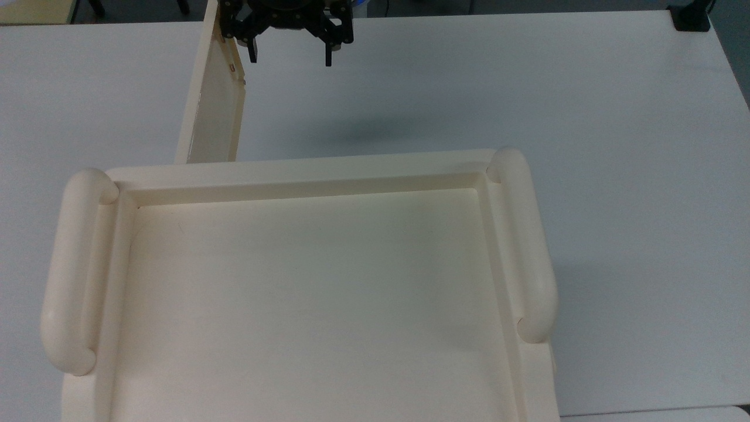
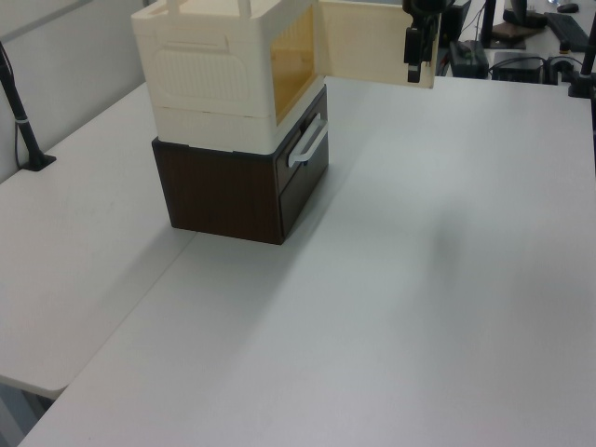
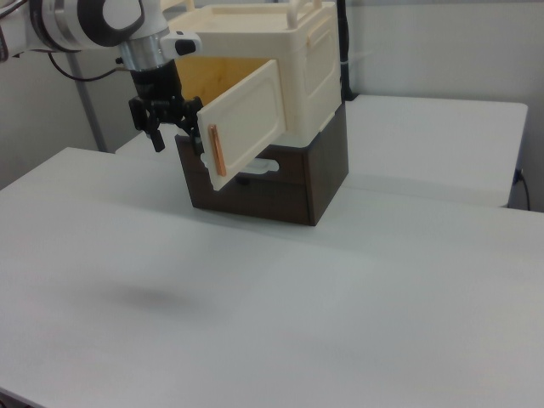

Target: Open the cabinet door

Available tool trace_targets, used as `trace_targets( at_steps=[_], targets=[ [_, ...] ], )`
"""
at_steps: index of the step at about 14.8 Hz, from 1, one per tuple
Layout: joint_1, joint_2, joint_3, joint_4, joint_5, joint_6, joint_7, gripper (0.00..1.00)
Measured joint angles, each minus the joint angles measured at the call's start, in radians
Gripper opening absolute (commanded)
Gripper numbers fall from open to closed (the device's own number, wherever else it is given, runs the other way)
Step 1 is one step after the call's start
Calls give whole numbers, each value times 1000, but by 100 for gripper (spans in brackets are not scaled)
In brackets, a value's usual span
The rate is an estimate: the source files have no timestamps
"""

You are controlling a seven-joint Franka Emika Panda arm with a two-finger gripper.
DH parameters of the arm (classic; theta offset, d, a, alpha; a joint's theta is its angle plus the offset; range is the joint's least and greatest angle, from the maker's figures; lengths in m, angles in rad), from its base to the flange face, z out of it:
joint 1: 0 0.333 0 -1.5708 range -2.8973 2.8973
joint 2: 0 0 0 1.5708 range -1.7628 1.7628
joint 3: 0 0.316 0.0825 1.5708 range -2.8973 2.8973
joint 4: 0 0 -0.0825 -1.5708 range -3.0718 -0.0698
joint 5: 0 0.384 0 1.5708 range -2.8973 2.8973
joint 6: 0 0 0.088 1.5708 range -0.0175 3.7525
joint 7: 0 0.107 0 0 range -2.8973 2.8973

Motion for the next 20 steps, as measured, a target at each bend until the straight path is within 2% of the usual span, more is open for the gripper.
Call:
trace_targets(
  at_steps=[20],
  targets=[
    [-7,-15,1,-53,29,1,-21,100]
  ],
)
